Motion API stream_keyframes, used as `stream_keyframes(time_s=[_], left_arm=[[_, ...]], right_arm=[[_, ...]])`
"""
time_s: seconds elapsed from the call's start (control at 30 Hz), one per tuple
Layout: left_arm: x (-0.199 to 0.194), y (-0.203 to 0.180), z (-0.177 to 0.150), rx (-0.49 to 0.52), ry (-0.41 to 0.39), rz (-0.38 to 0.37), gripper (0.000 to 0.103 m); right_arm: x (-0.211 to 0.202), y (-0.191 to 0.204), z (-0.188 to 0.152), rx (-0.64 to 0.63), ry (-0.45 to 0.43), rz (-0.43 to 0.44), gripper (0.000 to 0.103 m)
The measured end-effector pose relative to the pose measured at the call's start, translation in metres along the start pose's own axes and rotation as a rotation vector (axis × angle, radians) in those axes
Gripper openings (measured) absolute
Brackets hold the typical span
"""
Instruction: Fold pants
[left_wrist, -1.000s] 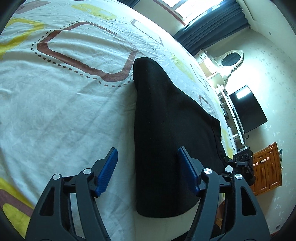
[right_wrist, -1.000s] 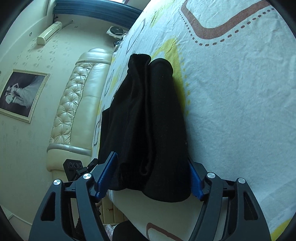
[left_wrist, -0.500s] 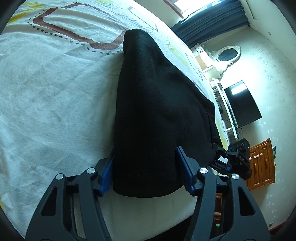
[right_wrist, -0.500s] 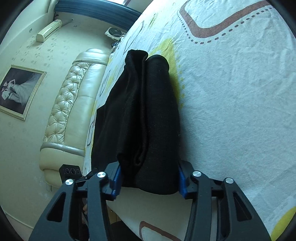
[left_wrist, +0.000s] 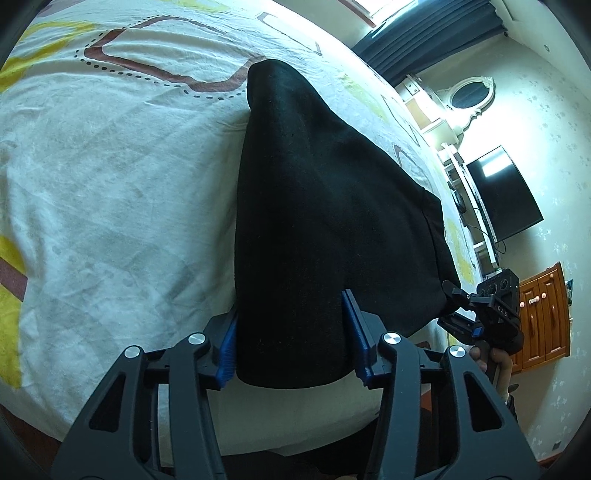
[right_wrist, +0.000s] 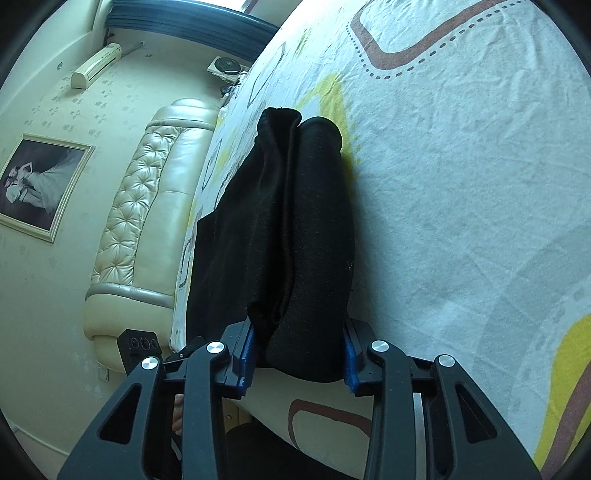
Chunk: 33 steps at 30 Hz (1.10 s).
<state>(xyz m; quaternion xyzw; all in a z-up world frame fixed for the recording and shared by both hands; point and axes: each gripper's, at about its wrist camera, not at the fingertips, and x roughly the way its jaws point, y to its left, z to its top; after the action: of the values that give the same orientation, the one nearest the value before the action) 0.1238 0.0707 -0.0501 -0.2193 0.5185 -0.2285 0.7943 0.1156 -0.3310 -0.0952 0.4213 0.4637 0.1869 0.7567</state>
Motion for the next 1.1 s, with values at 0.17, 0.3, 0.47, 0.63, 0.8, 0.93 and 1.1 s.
stream_keyframes(time_s=[0.17,0.3,0.47,0.63,0.8,0.93,1.1], left_arm=[[0.002,0.002,0.002,-0.011,-0.002,-0.004,0.049],[0.003,0.004,-0.001,-0.021,-0.009,0.004,0.059],[0.003,0.016,-0.007,-0.086,-0.013,-0.056,0.071],[0.007,0.003,-0.009,0.013,0.002,-0.054,0.09],[0.011,-0.01,-0.015,0.088,-0.002,0.014,0.091],[0.014,-0.012,-0.014,0.095,-0.009,0.029,0.092],[0.018,-0.017,-0.014,0.103,-0.008,0.043,0.097]], right_arm=[[0.003,-0.004,-0.001,0.02,-0.01,-0.002,0.038],[0.003,-0.014,-0.002,0.061,-0.009,0.021,0.042],[0.003,-0.019,-0.003,0.101,-0.01,0.036,0.048],[-0.001,-0.02,-0.006,0.114,-0.01,0.042,0.052],[-0.005,-0.02,-0.012,0.122,-0.015,0.035,0.055],[-0.008,-0.018,-0.015,0.12,-0.014,0.017,0.057],[-0.012,-0.014,-0.022,0.123,-0.011,-0.002,0.063]])
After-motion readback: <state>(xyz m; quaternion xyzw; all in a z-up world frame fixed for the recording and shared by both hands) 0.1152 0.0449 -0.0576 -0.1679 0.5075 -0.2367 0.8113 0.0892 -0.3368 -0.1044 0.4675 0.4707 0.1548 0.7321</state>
